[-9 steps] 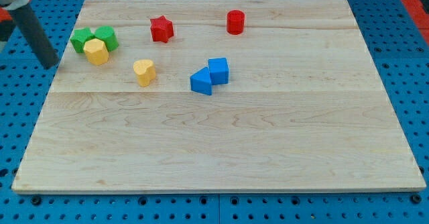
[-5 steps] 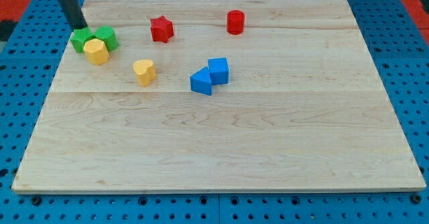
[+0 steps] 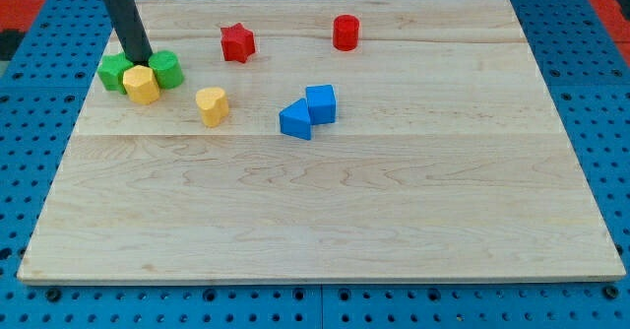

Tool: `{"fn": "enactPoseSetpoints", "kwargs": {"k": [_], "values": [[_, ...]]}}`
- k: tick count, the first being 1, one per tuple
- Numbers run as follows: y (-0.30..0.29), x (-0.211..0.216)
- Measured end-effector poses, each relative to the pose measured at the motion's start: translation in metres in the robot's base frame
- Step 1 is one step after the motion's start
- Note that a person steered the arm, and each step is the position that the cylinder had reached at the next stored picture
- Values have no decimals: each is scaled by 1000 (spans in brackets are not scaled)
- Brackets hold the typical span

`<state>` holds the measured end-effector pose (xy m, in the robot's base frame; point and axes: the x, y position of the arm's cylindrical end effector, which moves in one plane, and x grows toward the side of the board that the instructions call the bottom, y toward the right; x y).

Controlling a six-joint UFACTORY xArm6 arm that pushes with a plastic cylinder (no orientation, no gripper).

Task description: Place the green circle diagonally to the green star

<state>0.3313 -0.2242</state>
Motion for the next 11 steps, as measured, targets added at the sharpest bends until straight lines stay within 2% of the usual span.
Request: {"fn": "enactPoseSetpoints", "kwargs": {"k": [3,4,5,7,8,9,11], "values": [[36,62],[86,68],[93,58],[45,22],[58,34],[41,41],[33,19]]}}
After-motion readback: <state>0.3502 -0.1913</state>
